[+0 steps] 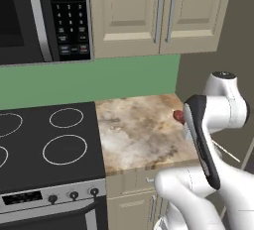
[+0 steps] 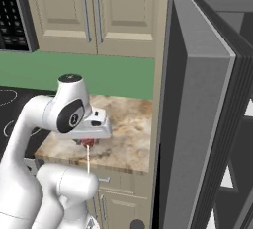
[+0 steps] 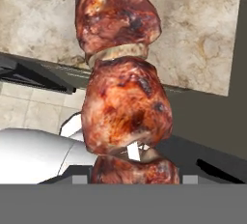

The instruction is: Store the kebab skewer in the freezer for long-term storage. Close the freezer door after placing the cooked food.

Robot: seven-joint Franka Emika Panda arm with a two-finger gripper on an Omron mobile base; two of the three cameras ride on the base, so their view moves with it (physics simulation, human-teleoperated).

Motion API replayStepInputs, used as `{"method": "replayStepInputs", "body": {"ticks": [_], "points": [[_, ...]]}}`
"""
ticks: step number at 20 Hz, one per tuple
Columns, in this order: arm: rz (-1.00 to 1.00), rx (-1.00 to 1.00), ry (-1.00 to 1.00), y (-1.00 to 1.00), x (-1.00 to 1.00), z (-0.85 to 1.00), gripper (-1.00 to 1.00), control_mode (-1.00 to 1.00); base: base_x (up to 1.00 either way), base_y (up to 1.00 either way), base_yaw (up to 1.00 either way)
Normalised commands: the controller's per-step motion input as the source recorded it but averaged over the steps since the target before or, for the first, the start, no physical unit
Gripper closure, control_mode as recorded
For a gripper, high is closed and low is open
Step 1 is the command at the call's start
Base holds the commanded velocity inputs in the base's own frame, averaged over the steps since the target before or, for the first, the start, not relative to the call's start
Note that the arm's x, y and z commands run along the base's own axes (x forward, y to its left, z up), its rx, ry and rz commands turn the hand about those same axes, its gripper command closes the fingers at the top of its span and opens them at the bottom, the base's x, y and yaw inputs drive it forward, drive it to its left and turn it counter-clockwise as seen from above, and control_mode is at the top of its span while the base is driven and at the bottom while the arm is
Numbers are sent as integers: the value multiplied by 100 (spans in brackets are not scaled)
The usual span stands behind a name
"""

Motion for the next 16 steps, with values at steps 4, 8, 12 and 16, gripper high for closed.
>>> {"method": "replayStepInputs", "body": {"ticks": [4, 8, 12, 16], "points": [[17, 0, 0, 0, -72, 26, 100, -100, 0, 0, 0], [10, -2, 0, 6, -49, 20, 100, -100, 0, 0, 0], [0, -6, 1, 18, -3, 16, 100, -100, 0, 0, 0], [0, -8, 1, 26, 0, 9, 100, -100, 0, 0, 0]]}}
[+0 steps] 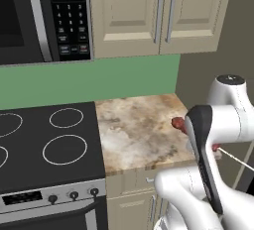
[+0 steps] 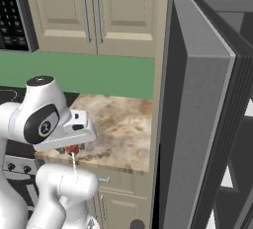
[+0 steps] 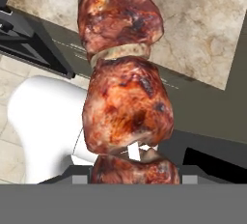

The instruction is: Store the kebab skewer in the freezer for long-term storage. Close the freezer door after placing the cooked food.

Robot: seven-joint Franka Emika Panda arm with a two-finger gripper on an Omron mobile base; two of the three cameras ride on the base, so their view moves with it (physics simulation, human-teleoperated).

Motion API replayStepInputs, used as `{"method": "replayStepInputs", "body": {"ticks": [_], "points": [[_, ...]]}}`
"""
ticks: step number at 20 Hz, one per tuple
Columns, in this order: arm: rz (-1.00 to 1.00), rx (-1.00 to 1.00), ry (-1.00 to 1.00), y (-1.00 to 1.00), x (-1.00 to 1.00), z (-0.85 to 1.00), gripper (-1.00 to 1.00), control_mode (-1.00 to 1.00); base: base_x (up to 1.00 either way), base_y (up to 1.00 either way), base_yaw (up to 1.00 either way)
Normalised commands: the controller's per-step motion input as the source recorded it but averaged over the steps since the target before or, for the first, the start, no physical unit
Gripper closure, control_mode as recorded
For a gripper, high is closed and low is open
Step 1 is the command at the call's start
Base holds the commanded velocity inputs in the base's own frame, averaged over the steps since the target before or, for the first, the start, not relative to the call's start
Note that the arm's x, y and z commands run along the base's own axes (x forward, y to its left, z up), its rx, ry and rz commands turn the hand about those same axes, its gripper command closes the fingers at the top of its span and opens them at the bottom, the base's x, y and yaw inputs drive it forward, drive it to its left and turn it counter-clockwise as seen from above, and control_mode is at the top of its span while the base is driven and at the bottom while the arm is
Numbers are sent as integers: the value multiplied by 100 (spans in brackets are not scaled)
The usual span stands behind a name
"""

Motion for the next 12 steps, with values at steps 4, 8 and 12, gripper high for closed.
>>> {"method": "replayStepInputs", "body": {"ticks": [4, 8, 12], "points": [[0, 0, 0, 3, 0, 0, 100, -100, 0, 0, 0], [1, 0, 0, 1, -6, 0, 100, 100, -7, 2, 1], [0, 0, 0, 0, 0, 0, 100, 100, -57, 10, 0]]}}
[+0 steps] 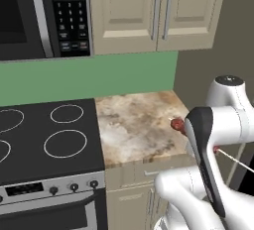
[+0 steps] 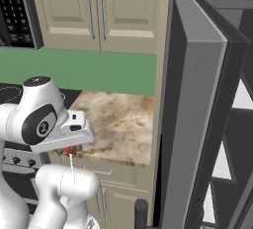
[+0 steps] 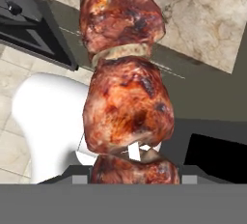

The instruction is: Store the kebab skewer in the freezer for long-term storage. Close the freezer door after placing the cooked food.

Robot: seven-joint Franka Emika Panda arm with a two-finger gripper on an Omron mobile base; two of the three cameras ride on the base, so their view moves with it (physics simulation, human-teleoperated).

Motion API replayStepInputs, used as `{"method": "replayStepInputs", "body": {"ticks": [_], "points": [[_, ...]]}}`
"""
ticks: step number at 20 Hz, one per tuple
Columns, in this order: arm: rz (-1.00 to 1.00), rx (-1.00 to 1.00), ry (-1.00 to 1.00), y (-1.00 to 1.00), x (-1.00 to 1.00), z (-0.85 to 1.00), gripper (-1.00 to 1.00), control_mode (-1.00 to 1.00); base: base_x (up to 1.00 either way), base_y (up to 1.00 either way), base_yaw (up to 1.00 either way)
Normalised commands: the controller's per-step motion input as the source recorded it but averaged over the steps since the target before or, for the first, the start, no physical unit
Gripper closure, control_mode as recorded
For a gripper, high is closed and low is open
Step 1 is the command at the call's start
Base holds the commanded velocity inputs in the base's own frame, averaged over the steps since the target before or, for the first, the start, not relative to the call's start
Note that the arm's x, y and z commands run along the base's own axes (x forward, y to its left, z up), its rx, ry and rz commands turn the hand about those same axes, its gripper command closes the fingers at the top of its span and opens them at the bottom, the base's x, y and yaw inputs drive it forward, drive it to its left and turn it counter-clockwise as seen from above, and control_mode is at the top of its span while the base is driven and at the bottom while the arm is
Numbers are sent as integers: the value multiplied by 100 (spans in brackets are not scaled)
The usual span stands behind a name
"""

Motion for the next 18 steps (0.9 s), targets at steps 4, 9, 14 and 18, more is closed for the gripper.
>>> {"method": "replayStepInputs", "body": {"ticks": [4, 9, 14, 18], "points": [[0, 0, 0, 0, 0, 0, 100, 100, -88, 15, 0], [0, 0, 0, 0, 0, 0, 100, 100, -79, 18, 0], [0, 0, 0, 0, 0, 0, 100, 100, -71, 20, 0], [0, 0, 0, 0, 0, 0, 100, 100, -76, 3, -3]]}}
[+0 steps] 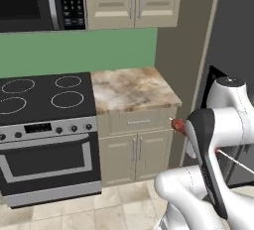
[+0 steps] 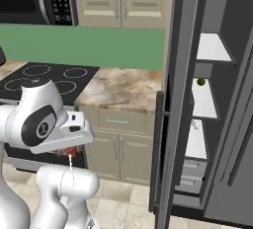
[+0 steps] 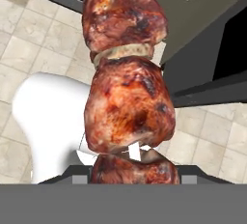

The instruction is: Store the kebab skewer in the freezer for long-term storage. Close the freezer door after placing the cooked food.

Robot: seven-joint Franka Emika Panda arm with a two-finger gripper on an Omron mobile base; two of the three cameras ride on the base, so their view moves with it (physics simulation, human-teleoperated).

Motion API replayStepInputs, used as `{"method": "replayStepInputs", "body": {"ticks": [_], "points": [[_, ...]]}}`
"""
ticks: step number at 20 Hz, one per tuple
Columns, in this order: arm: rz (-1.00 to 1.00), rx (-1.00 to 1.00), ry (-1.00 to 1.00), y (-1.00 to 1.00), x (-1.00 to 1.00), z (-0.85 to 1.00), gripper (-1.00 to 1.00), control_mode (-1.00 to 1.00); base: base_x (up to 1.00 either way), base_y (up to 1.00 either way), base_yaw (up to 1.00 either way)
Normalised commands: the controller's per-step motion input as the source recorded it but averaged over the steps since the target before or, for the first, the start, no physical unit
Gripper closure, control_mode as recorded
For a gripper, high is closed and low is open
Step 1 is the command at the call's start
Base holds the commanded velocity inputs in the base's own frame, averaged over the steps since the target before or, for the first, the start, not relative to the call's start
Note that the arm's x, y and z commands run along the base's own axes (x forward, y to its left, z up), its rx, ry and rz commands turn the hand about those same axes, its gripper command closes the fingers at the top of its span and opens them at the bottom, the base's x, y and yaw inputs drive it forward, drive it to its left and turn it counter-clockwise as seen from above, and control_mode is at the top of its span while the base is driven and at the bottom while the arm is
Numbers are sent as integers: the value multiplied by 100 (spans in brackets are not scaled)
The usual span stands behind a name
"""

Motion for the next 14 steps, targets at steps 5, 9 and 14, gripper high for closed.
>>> {"method": "replayStepInputs", "body": {"ticks": [5, 9, 14], "points": [[0, 0, 0, 0, 0, 0, 100, 100, -83, -12, -4], [0, 0, 0, 0, 0, 0, 100, 100, -71, -31, -1], [0, 0, 0, 0, 0, 0, 100, 100, -14, -70, 0]]}}
